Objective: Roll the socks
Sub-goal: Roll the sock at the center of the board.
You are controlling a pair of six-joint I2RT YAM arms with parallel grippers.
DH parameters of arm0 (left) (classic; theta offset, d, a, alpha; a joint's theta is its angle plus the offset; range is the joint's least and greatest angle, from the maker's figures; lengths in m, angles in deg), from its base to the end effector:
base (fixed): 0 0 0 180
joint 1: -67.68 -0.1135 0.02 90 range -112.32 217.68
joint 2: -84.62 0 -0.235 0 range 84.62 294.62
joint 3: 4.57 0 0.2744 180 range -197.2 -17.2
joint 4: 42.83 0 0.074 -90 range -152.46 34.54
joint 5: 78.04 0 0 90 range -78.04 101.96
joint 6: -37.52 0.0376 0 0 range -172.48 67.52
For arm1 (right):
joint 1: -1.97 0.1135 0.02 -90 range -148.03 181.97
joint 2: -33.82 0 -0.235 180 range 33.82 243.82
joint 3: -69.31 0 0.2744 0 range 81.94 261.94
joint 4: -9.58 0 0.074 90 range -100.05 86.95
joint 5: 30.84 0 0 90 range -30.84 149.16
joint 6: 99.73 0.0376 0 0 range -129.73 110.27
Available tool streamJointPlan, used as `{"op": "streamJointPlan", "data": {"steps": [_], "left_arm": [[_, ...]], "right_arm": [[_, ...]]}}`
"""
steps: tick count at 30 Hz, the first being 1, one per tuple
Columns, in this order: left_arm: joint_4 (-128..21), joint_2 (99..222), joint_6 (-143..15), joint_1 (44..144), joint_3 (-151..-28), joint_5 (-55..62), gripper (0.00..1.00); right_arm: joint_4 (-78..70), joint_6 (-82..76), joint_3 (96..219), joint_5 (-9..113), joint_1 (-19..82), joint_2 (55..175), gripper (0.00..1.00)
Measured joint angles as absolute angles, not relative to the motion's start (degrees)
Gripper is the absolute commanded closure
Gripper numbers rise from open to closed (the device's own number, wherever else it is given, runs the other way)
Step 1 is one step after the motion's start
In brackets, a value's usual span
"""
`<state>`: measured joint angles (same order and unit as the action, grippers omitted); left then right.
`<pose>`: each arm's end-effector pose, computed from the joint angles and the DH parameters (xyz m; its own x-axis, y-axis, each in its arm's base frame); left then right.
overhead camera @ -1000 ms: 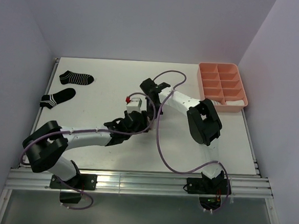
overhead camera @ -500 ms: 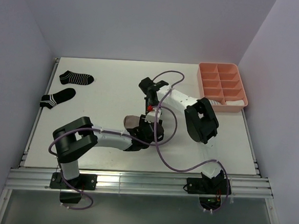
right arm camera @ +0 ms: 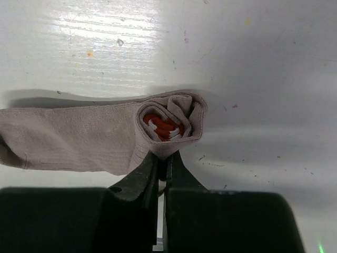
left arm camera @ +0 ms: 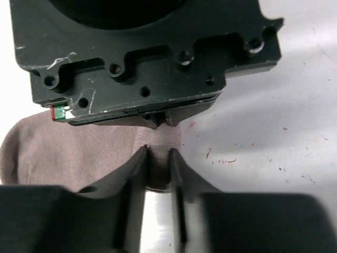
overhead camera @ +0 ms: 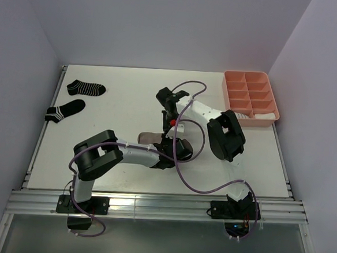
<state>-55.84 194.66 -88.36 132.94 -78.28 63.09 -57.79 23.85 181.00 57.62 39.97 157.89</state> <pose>0.1878 -0.3376 0.0977 -0.4668 0.1343 -0.8741 0.1037 0.9899 0.0967 0.3457 0.2714 0.1395 -0.9885 -0.0707 -0.1336 -0.0870 0.9889 0.1205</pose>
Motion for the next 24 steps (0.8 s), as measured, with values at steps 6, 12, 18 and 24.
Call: {"op": "streamJointPlan", "data": {"steps": [6, 12, 18, 24], "left_arm": [[-63.6, 195.0, -96.8, 133.2, -80.6, 63.9, 0.99], [-67.0, 191.7, -103.6, 132.9, -78.2, 62.2, 0.99], [-66.6, 186.2, -107.9, 131.1, -72.7, 57.9, 0.99], [-65.1, 179.2, -110.8, 129.5, -65.8, 53.3, 0.99]], "right_arm": [[-56.9, 25.0, 180.4, 55.7, 39.9, 157.8, 1.0], [-52.8, 27.5, 176.0, 51.3, 39.2, 155.6, 1.0], [-45.7, 29.8, 170.2, 46.1, 39.2, 152.7, 0.64], [-34.1, 32.7, 159.7, 43.2, 38.2, 146.1, 0.52]]}}
